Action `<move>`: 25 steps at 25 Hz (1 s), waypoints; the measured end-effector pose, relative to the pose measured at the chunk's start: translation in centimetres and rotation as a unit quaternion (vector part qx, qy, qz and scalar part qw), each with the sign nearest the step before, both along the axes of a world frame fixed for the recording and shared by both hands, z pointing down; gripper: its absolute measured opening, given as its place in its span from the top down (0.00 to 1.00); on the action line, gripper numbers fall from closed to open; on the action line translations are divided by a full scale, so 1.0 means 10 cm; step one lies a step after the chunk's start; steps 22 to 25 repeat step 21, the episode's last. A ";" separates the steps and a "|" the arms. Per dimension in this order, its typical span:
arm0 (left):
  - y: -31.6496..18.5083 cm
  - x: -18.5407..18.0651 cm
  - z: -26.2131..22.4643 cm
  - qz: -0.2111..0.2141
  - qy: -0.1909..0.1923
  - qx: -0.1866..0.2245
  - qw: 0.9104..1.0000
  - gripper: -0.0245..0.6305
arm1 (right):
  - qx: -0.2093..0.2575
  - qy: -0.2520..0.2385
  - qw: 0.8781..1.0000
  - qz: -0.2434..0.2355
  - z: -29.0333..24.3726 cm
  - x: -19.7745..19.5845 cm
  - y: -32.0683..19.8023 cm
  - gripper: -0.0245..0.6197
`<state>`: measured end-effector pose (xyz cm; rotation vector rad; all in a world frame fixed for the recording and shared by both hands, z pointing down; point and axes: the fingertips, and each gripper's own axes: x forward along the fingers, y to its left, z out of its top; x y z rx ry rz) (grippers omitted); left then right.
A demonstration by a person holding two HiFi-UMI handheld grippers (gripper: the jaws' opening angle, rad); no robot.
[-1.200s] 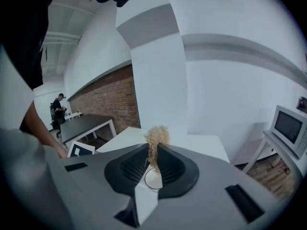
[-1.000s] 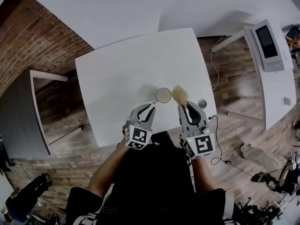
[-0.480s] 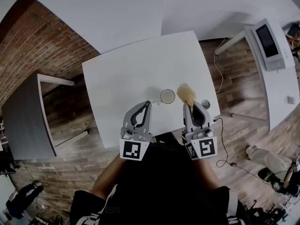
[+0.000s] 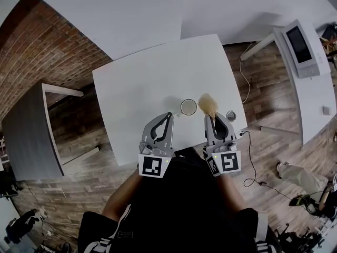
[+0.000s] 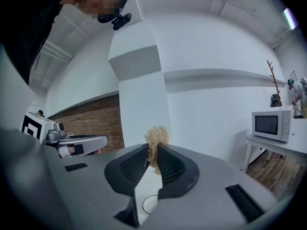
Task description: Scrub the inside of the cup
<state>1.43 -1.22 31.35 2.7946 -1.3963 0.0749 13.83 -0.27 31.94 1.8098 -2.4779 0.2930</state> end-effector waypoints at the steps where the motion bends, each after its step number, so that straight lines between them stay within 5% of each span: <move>1: 0.00 0.00 -0.01 -0.002 0.007 -0.002 1.000 0.96 | 0.000 0.000 1.000 0.000 0.00 0.00 0.00 0.90; 25: -0.02 -0.01 0.02 -0.006 0.027 -0.018 0.999 0.96 | -0.012 0.006 1.000 -0.005 0.03 -0.04 0.01 0.90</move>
